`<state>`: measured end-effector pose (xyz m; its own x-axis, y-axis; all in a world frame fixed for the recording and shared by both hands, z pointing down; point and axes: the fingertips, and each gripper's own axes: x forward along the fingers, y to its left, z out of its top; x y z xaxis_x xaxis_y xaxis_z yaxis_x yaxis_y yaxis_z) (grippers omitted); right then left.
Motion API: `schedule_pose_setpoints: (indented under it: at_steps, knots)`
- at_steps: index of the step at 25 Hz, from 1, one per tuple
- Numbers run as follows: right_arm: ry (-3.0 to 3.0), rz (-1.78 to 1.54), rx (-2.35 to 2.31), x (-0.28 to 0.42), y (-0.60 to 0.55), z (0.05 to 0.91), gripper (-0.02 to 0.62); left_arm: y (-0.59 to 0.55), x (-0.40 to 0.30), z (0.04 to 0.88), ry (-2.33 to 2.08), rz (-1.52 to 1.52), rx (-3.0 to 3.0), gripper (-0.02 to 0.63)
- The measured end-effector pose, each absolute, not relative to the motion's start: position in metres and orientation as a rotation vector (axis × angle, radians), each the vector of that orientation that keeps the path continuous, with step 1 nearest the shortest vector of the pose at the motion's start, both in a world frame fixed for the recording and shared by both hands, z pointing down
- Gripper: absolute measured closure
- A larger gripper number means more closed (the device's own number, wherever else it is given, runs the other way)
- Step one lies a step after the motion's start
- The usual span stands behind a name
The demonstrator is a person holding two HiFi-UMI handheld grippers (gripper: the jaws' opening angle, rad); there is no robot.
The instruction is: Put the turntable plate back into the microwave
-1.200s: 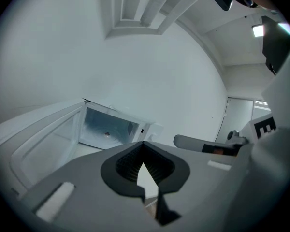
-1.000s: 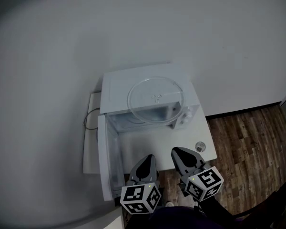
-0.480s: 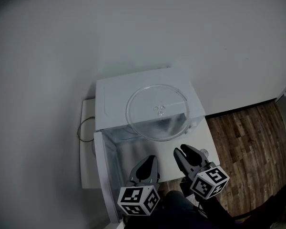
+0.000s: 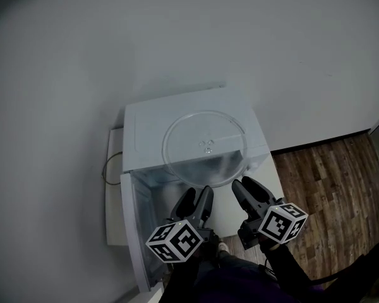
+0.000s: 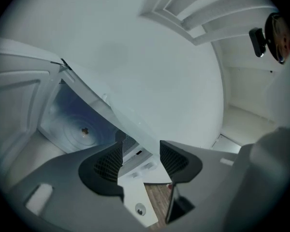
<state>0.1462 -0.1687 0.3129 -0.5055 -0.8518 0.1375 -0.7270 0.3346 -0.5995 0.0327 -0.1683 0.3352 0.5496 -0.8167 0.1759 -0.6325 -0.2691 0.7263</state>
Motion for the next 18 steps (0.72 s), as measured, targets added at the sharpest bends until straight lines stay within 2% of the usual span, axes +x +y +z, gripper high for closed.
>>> schedule_pose_setpoints:
  at_steps: [10,17,18]
  knots:
    - [2.345,-1.035,-1.359,0.136,-0.192,0.320,0.419,-0.198,0.049,0.341,-1.024,-0.459,1.849,0.360]
    - [2.343,-1.063,-1.365,0.134,-0.200,0.324,0.420,-0.210,0.047,0.337,-0.998,-0.510,1.828,0.365]
    - [2.337,-1.069,-1.361,0.133,-0.202,0.324,0.420,-0.213,0.047,0.336,-1.001,-0.524,1.829,0.384]
